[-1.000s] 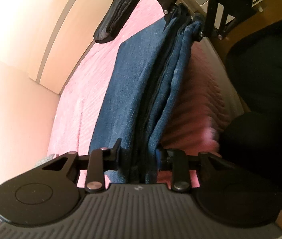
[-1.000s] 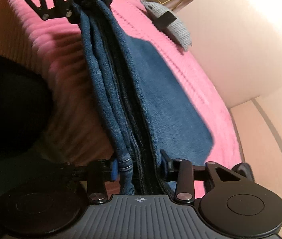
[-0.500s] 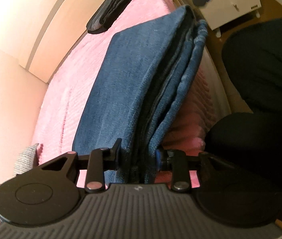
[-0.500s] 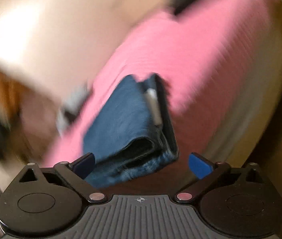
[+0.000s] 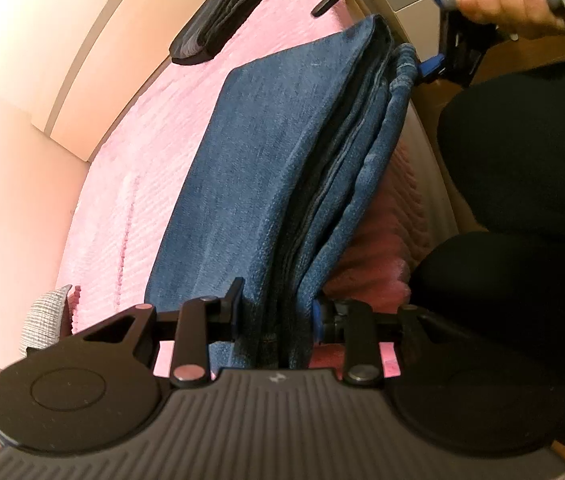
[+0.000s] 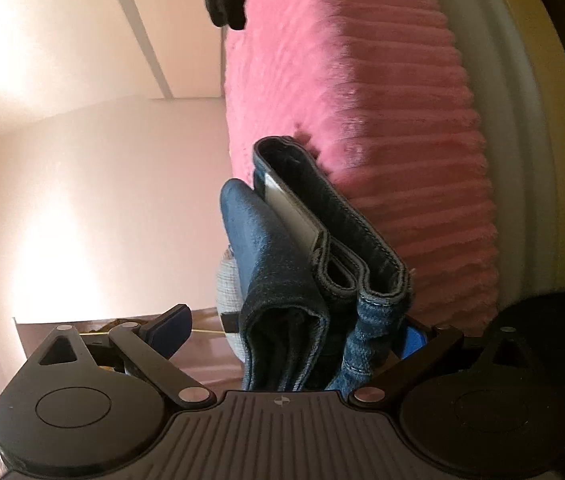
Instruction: Fold clothes
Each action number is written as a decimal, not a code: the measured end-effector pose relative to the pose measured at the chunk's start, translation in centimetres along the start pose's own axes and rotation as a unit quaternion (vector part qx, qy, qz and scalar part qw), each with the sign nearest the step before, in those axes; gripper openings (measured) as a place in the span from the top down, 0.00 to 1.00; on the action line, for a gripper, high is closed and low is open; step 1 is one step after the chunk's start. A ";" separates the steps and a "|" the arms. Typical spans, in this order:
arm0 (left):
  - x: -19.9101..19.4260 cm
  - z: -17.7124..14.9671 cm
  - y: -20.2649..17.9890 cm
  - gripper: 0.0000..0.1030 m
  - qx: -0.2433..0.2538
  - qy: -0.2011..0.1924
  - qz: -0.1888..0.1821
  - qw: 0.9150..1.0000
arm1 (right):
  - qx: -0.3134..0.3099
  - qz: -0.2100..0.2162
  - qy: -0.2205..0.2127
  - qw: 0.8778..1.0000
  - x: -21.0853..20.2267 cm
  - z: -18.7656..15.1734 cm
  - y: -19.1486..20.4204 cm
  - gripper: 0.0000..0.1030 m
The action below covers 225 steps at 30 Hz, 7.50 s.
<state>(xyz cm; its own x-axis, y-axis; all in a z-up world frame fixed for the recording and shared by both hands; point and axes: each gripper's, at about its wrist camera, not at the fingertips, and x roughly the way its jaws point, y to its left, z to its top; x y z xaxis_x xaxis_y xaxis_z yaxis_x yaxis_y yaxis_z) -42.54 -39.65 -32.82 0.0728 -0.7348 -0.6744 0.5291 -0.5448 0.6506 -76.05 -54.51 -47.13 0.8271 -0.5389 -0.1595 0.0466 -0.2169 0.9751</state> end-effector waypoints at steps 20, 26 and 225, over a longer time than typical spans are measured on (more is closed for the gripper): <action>-3.0 3.3 -1.4 0.73 -0.166 -0.100 0.022 0.981 | -0.468 -0.088 0.036 0.879 6.5 -2.1 29.2 0.64; -4.6 5.4 3.0 0.70 -0.310 -0.184 0.050 0.931 | -0.734 -0.068 0.094 0.669 11.8 -17.3 38.9 0.64; -9.6 -18.5 0.7 0.69 -0.442 0.060 0.011 0.895 | -0.920 -0.136 0.296 0.219 9.6 -27.9 6.2 0.19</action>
<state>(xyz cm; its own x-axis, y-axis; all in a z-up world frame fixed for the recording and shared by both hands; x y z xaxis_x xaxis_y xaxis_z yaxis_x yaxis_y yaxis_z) -27.21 -25.52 -32.37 0.1538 -0.6646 -0.7312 0.9847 0.0419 0.1690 -52.25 -38.32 -38.30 0.5563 -0.3907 -0.7334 -0.1653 0.8129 -0.5584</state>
